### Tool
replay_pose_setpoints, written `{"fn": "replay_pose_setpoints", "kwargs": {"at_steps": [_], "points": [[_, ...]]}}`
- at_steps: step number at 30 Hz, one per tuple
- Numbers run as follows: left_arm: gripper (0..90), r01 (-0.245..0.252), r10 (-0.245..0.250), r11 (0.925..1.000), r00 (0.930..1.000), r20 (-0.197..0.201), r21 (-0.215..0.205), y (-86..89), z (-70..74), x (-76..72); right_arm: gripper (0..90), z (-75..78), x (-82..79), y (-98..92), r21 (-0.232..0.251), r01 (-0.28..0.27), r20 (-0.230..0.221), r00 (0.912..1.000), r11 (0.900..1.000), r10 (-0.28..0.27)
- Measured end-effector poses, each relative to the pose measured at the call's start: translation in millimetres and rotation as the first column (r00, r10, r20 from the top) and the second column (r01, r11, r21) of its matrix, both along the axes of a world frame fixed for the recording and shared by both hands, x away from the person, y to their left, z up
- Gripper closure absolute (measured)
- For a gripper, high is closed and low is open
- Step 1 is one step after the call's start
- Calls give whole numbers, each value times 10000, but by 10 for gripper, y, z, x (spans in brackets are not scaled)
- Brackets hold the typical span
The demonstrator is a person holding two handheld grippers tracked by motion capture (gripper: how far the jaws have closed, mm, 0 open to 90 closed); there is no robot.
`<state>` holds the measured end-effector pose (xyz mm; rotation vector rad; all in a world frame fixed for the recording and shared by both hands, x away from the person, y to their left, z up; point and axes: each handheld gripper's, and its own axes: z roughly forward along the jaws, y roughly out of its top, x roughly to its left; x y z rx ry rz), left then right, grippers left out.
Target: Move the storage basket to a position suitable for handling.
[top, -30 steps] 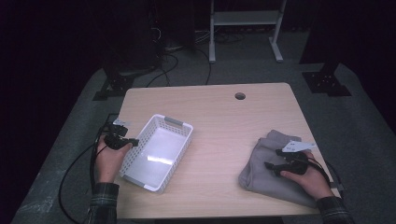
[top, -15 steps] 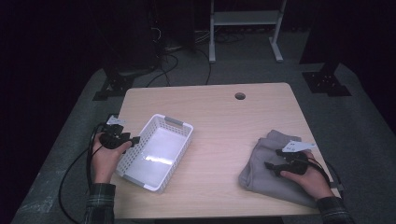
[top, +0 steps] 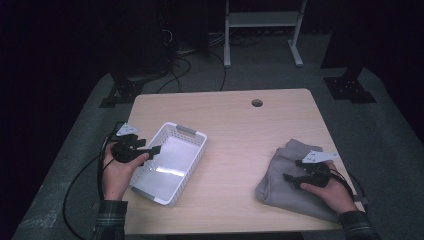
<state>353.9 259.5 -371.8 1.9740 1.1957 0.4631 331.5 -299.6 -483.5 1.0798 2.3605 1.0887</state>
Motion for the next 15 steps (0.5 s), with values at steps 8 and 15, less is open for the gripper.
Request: {"fn": "replay_pose_setpoints", "kwargs": {"at_steps": [8,15], "points": [[282,893,-893,9957,9960,17,-262,-315,19,-128,227,0,0,0,-1,0,-2,10000,10000,0],[254,1502,-1496,9881,9886,179,-329,-574,28,-198,226,0,-1,2,-15,-8,9,10000,10000,8]]}}
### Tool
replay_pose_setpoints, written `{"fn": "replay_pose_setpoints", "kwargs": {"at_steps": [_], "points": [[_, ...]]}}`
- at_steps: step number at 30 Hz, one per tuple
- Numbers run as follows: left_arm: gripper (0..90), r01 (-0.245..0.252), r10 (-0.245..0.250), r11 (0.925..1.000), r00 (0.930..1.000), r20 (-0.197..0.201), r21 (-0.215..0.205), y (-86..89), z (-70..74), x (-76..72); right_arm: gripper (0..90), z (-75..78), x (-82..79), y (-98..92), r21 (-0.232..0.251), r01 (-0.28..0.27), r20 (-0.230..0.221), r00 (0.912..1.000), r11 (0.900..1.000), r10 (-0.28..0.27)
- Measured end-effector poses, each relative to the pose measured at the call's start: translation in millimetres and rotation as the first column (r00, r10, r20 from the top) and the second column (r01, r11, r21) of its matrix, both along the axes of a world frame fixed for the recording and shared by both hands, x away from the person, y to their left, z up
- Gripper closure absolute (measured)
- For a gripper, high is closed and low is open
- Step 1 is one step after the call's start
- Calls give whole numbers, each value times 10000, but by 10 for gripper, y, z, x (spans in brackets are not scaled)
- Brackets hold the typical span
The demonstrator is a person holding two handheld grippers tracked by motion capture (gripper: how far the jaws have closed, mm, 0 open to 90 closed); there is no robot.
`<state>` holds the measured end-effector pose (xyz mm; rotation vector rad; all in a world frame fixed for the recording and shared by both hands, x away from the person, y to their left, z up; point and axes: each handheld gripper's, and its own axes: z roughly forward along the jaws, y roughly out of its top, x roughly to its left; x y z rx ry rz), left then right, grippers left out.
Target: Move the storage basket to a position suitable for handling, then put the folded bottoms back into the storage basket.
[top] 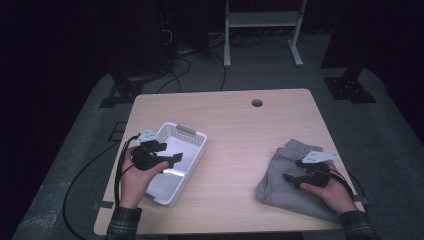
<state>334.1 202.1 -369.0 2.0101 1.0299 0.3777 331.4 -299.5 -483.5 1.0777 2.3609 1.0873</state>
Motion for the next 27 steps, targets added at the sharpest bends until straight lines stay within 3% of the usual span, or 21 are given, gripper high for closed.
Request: {"fn": "replay_pose_setpoints", "kwargs": {"at_steps": [6,12,16,20,26,27], "points": [[226,697,-690,9972,9972,278,-254,-284,28,-58,225,0,1,-1,10,-11,-17,10000,10000,11],[189,1014,-1000,9942,9942,398,-344,-448,-10,-83,226,0,2,0,3,-20,-13,10000,10000,20],[187,1462,-1449,9889,9885,440,-274,-651,-70,-123,225,0,2,1,-12,-15,-7,10000,10000,15],[186,2024,-2016,9792,9784,468,-146,-907,-160,-183,225,0,8,16,-49,-65,16,10000,10000,65],[186,2430,-2426,9700,9694,384,-64,-1121,-288,-230,226,0,34,63,-75,-146,10,9999,9999,146],[186,2630,-2631,9648,9642,332,90,-1204,-348,-249,226,0,58,94,-74,-161,21,9999,9998,161]]}}
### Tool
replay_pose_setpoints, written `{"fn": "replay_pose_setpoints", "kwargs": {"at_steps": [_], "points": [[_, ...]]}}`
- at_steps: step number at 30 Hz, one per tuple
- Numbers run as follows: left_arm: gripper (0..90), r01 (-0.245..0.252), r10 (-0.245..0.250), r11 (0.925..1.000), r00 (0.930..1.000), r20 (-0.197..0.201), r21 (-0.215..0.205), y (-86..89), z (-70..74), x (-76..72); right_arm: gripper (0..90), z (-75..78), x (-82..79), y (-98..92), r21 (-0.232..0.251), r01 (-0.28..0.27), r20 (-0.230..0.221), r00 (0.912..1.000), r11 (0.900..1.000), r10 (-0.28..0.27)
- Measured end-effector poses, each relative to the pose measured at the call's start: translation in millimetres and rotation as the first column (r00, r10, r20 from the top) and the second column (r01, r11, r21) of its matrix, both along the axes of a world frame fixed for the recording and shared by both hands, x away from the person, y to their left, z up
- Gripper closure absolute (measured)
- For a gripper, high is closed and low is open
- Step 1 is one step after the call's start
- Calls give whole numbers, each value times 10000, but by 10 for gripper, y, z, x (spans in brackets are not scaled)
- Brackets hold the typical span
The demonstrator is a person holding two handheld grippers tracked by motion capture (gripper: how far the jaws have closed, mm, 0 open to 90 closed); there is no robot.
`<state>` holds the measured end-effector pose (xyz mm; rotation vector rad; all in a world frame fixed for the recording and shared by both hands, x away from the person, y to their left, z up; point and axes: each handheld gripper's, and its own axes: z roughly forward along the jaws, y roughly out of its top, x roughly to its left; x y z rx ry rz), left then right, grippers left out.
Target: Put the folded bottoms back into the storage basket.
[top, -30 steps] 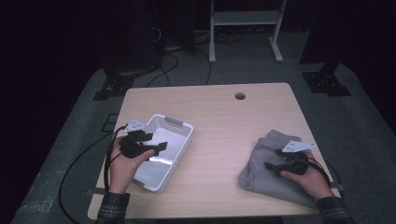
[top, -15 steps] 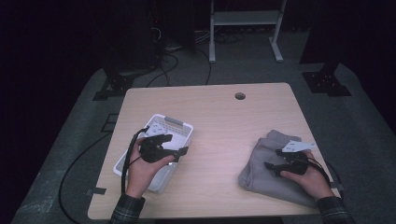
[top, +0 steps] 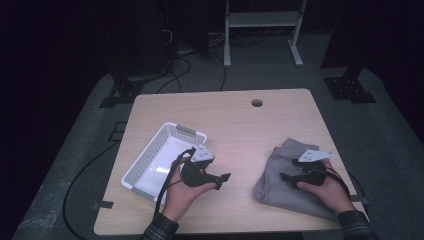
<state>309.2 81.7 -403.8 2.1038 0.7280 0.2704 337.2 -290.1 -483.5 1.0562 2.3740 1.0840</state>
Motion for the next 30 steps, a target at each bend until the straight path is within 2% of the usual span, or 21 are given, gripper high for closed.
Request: {"fn": "replay_pose_setpoints", "kwargs": {"at_steps": [3,4,9,15,21,24,27,30], "points": [[186,173,-173,9998,9998,34,88,-76,-60,-22,226,1,37,49,4,-60,-9,10000,10000,60],[186,309,-309,9995,9995,31,96,-142,-123,-43,226,2,52,70,-5,-74,-22,10000,10000,74],[186,705,-710,9965,9974,97,441,-229,-237,-68,226,3,133,193,-6,-175,3,9998,9998,176],[186,1067,-1063,9933,9943,-114,433,-256,-342,-51,226,4,206,327,-15,-302,3,9995,9995,302],[171,1393,-1371,9892,9893,-491,448,-275,-446,-8,226,6,264,488,-45,-463,16,9989,9989,463],[146,1557,-1511,9859,9859,-722,621,-301,-515,26,226,6,291,584,-36,-596,28,9982,9982,596],[143,1498,-1438,9849,9870,-722,863,-335,-561,33,226,7,307,647,-68,-701,44,9975,9975,701],[143,1612,-1550,9828,9853,-722,906,-358,-589,34,226,8,318,705,-71,-759,39,9971,9971,760]]}}
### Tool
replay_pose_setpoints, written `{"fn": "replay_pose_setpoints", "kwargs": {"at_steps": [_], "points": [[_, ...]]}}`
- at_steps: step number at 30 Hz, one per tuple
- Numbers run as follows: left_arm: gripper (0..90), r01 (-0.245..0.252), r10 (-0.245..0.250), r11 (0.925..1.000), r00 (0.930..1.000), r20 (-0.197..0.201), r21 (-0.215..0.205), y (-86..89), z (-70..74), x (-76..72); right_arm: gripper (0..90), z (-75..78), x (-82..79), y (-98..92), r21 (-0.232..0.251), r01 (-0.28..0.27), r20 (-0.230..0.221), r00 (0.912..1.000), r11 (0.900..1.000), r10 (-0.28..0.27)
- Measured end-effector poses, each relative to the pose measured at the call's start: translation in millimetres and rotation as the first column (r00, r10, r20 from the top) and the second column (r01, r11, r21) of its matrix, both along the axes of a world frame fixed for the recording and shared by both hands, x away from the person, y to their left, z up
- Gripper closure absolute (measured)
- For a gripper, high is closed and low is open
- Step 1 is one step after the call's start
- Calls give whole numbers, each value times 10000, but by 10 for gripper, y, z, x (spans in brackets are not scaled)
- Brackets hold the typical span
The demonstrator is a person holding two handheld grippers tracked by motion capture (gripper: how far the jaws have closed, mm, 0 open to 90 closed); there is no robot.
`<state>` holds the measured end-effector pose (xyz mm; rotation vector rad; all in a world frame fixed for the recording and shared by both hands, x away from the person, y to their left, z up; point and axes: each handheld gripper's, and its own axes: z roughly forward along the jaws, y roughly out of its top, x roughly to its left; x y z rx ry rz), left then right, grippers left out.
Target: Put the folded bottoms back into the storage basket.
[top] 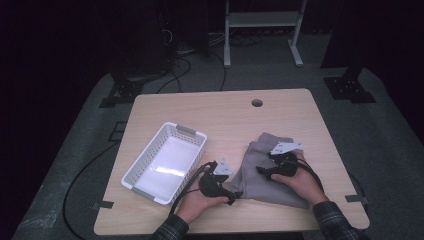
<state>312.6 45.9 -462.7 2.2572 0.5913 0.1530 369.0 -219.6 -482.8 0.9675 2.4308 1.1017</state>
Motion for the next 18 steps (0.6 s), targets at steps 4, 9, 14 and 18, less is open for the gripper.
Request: {"fn": "replay_pose_setpoints", "kwargs": {"at_steps": [4,9,14,18], "points": [[143,106,-106,9999,9999,-5,37,-19,-21,9,226,0,14,59,-8,-86,-8,10000,10000,86],[143,419,-420,9990,9991,22,143,-79,-68,-8,227,1,43,168,-9,-191,1,9998,9998,191],[143,147,-153,9993,9997,172,341,-83,-108,17,227,-1,60,274,-34,-422,64,9991,9991,422],[101,-158,154,9984,9999,75,534,-66,-146,41,227,-1,63,327,-21,-473,67,9989,9989,473]]}}
